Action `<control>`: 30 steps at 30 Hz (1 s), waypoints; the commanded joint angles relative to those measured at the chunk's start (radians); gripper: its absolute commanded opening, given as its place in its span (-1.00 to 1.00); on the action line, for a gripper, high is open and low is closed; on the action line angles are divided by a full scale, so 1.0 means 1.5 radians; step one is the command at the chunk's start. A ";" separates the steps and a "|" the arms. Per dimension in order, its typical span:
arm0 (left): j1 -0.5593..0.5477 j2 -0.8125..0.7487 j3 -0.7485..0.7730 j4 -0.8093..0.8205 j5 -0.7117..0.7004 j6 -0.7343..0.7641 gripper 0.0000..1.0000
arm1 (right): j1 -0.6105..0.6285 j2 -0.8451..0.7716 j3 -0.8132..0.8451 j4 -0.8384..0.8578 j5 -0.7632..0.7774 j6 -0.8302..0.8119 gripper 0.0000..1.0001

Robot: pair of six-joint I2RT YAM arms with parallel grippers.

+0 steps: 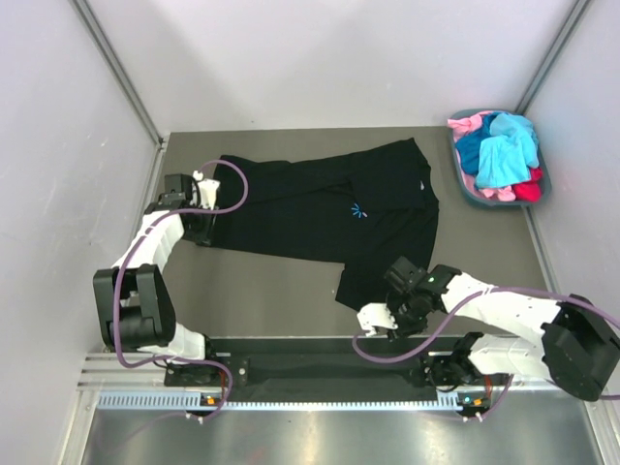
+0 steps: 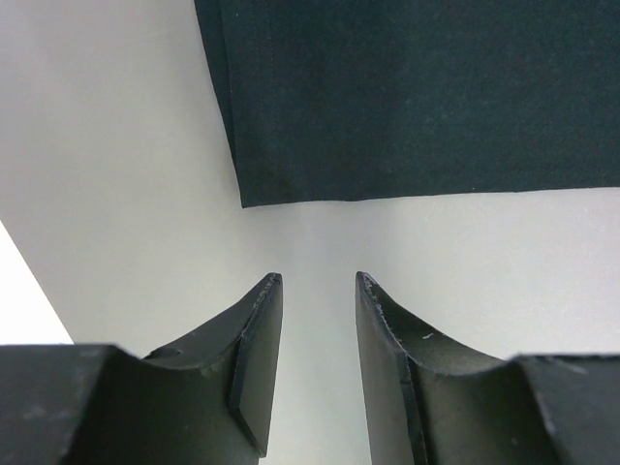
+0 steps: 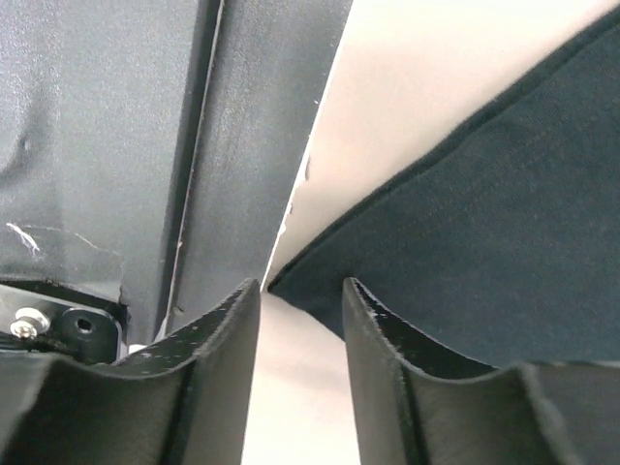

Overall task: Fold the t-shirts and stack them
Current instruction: Fold the tshirt

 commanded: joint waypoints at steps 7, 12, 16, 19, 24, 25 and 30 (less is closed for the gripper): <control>0.010 0.018 0.023 -0.010 -0.008 -0.002 -0.18 | 0.017 0.017 0.019 0.017 0.017 0.020 -0.88; 0.031 0.016 0.024 -0.020 -0.004 0.000 -0.17 | 0.013 -0.087 0.036 0.025 0.107 0.056 -0.97; 0.064 0.035 0.042 -0.035 0.052 -0.006 -0.14 | -0.012 -0.139 0.039 0.068 0.167 0.104 -1.00; 0.091 0.072 0.069 -0.056 0.107 -0.019 -0.14 | -0.062 -0.150 0.030 0.145 0.184 0.149 -1.00; 0.114 0.149 0.121 -0.081 0.152 -0.034 -0.15 | -0.098 -0.143 0.010 0.201 0.173 0.191 -1.00; 0.116 0.157 0.125 -0.081 0.153 -0.034 -0.15 | -0.098 -0.139 0.011 0.207 0.176 0.192 -1.00; 0.121 0.206 0.144 -0.055 0.140 -0.039 -0.15 | -0.104 -0.134 0.016 0.210 0.174 0.195 -1.00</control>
